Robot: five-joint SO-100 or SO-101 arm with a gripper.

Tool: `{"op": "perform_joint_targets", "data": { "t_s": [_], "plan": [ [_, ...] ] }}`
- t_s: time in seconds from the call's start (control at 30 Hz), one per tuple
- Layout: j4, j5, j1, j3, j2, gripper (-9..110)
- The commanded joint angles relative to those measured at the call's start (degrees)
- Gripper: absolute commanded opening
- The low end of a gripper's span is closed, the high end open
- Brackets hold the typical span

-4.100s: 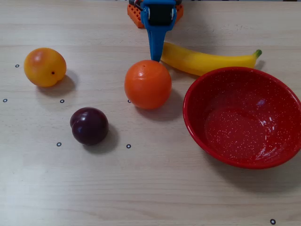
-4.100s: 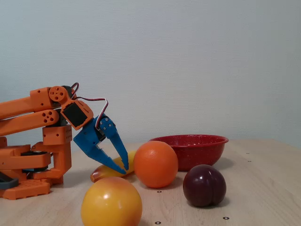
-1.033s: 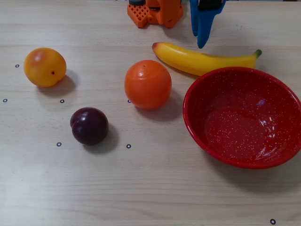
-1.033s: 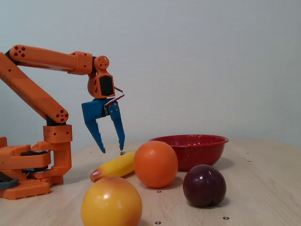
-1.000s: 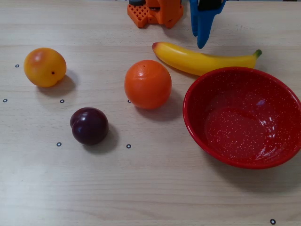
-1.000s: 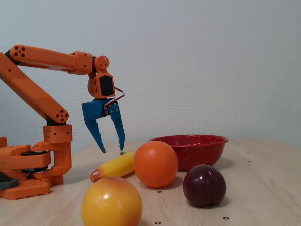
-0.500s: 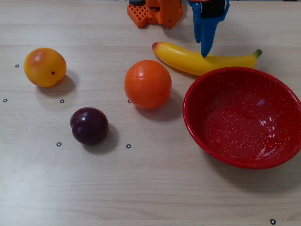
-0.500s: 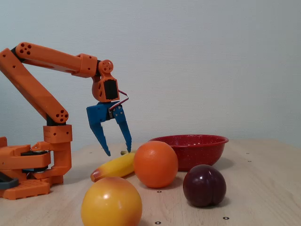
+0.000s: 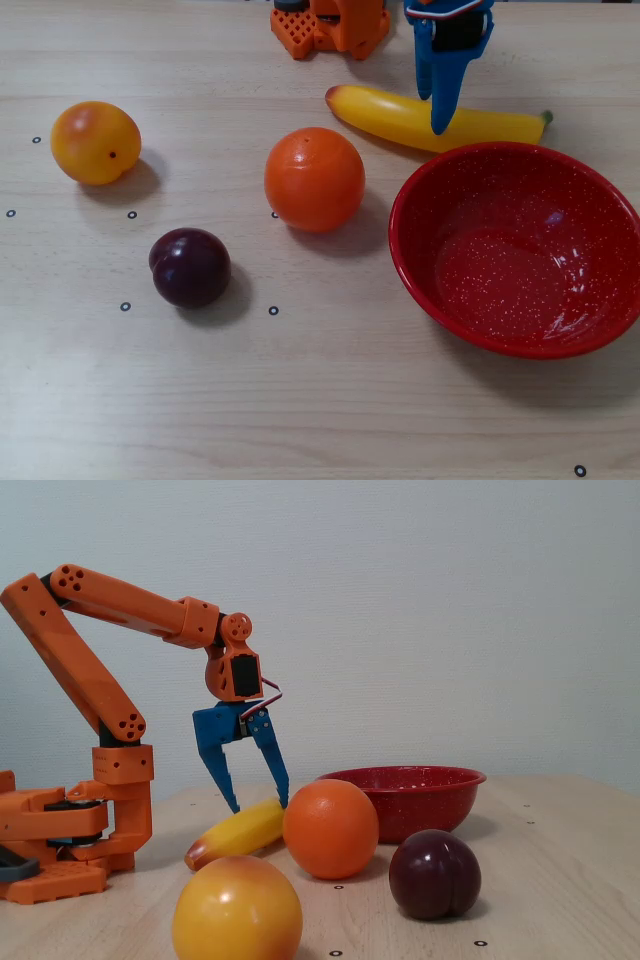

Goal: Put banana in the red bowl.

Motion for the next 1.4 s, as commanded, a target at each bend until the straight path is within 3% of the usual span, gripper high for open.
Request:
{"op": "perform_joint_targets", "data": {
  "t_s": [0.0,0.87,1.37],
  "plan": [
    [-1.4,0.7,1.0,-3.6,0.4,21],
    [-3.7,-0.5,1.8,-5.7,-11.9,31],
    [-2.5,11.9,-2.1,-10.5,-14.2,30]
  ]
}}
